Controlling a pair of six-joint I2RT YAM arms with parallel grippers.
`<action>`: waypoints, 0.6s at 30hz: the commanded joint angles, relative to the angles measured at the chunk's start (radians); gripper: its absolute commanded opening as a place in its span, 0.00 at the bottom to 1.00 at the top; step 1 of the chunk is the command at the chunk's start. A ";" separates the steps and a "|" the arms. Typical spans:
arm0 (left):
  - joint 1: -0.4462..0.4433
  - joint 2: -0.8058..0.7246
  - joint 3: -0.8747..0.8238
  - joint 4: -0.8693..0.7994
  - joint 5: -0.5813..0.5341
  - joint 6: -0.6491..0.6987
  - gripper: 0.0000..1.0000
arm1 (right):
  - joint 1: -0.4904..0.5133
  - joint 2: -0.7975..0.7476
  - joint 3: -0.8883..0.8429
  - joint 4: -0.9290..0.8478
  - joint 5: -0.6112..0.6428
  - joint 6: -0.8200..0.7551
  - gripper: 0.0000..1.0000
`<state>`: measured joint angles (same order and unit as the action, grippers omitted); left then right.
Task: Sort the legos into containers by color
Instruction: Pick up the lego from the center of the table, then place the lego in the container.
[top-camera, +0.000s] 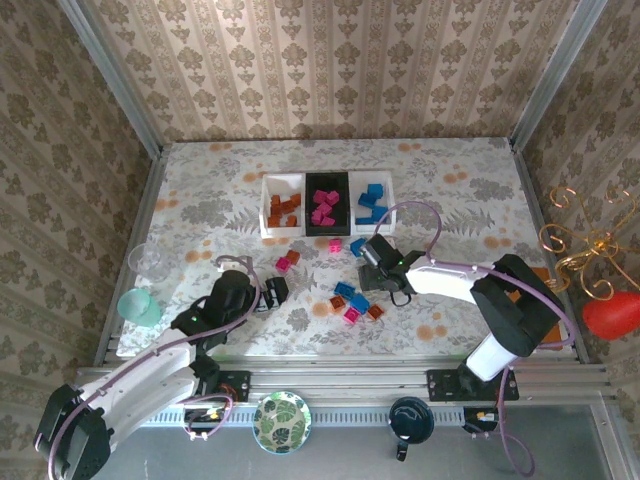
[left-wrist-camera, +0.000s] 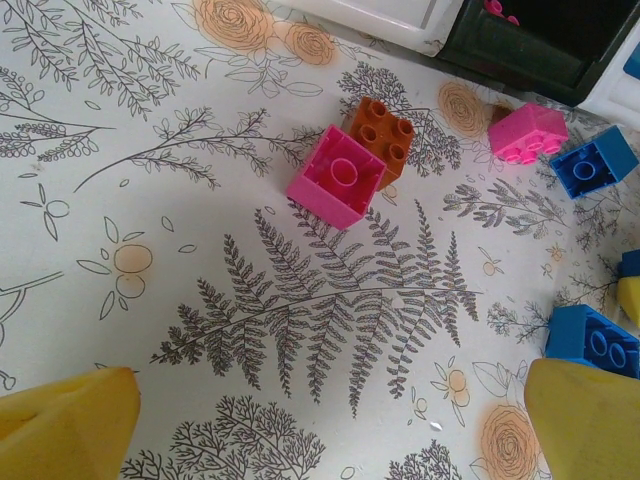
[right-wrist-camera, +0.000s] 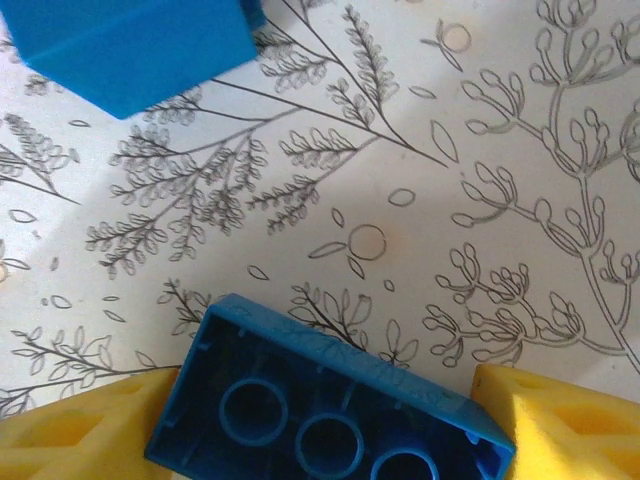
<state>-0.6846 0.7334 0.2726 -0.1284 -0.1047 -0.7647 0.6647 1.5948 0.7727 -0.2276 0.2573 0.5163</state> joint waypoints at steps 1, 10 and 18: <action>0.007 -0.005 -0.006 0.007 0.023 0.003 1.00 | 0.004 -0.062 -0.027 0.062 -0.003 -0.033 0.69; -0.034 0.052 0.060 -0.008 0.057 0.071 1.00 | -0.017 -0.198 0.035 0.089 -0.014 -0.104 0.62; -0.108 0.185 0.131 0.020 0.059 0.095 1.00 | -0.130 0.054 0.339 0.044 -0.029 -0.120 0.62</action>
<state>-0.7742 0.8978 0.3626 -0.1188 -0.0574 -0.7063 0.5652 1.5715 1.0504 -0.1585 0.2306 0.4137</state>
